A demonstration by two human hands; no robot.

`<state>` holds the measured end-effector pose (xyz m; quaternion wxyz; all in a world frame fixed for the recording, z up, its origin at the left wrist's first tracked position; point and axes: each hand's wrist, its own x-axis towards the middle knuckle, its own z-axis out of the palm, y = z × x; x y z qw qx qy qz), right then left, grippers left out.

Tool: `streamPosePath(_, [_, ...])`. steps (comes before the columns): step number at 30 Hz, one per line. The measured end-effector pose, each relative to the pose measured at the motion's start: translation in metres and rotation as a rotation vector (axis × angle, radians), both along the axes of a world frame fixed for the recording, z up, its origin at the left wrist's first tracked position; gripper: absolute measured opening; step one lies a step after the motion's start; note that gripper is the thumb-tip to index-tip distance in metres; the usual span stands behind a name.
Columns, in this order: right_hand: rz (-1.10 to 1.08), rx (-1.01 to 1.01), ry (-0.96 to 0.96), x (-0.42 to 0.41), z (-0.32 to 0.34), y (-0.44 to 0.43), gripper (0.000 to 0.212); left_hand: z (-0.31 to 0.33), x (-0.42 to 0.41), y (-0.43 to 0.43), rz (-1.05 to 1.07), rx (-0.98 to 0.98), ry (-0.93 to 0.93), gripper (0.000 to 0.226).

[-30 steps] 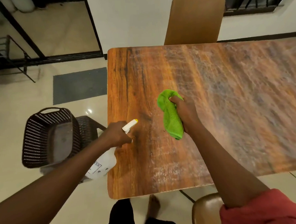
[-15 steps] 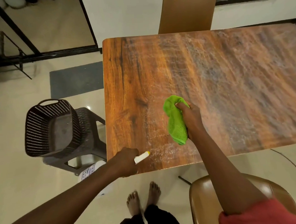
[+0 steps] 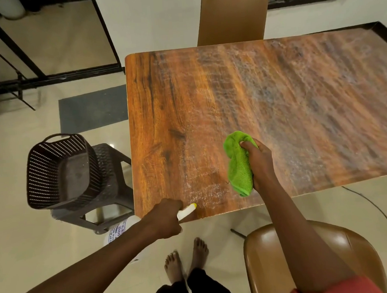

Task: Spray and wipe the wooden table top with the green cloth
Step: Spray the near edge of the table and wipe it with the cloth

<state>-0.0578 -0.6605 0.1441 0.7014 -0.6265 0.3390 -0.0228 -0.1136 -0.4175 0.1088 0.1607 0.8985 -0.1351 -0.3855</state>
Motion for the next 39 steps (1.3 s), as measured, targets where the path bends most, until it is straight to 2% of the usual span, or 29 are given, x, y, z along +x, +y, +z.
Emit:
streamPosePath(6, [0.052,-0.02,0.024,-0.006,-0.009,0.003,0.026,0.006,0.018,-0.006,0.118,-0.033,-0.074,0.016])
streamPosePath(12, [0.114,-0.008,0.031,-0.007,-0.009,0.01,0.029,0.018,0.042,-0.01,0.208,-0.073,-0.083,0.02])
streamPosePath(19, [0.152,-0.01,0.001,-0.014,-0.006,0.013,0.019,0.024,0.061,-0.012,0.35,-0.126,-0.132,0.019])
streamPosePath(23, [0.162,-0.046,-0.016,-0.016,-0.007,0.012,0.018,0.024,0.067,-0.012,0.389,-0.131,-0.147,0.026])
streamPosePath(27, [0.209,-0.122,-0.009,-0.013,-0.013,0.011,0.023,0.025,0.068,-0.013,0.409,-0.144,-0.14,0.022])
streamPosePath(32, [0.449,-0.588,-0.223,-0.017,-0.017,0.015,0.027,0.031,0.074,-0.008,0.492,-0.21,-0.197,0.019])
streamPosePath(36, [0.927,-1.06,-0.406,-0.04,-0.042,0.022,0.036,0.034,0.076,-0.006,0.511,-0.226,-0.255,0.015])
streamPosePath(39, [1.129,-1.188,-0.541,-0.069,-0.059,0.026,0.042,0.03,0.072,-0.005,0.525,-0.234,-0.251,0.013])
